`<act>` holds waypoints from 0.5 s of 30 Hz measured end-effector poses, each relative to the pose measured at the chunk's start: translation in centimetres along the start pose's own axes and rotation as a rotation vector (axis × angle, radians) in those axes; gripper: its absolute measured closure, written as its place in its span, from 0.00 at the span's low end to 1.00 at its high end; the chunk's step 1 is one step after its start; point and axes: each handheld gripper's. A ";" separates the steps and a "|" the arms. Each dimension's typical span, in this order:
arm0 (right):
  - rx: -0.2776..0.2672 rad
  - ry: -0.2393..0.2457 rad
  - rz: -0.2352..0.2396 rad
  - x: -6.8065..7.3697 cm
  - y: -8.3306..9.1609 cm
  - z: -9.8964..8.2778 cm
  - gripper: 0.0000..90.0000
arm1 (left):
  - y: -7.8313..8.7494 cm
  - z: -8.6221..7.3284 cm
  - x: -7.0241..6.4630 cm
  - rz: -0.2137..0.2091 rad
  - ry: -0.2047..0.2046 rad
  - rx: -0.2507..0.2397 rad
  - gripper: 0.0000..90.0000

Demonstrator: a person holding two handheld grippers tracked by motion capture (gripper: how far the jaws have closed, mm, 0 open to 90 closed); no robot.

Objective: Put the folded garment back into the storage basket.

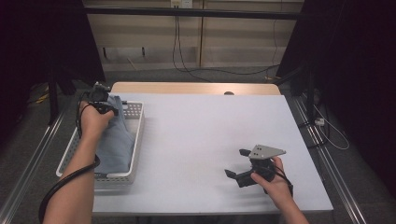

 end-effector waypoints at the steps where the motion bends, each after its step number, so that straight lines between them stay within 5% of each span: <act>1: 0.001 0.001 -0.001 0.0 0.0 0.0 0.04 | -0.2 -0.1 0.0 -0.007 0.007 0.002 0.99; 15: 0.000 0.000 0.000 0.0 0.0 0.0 0.04 | -1.5 -0.6 0.1 -0.018 0.016 -0.002 1.00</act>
Point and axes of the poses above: each handheld gripper's, and its own axes: y roughly backward along the jaws, z roughly out of its top, x roughly to its left, and after that the axes turned 4 degrees about -z, right-handed
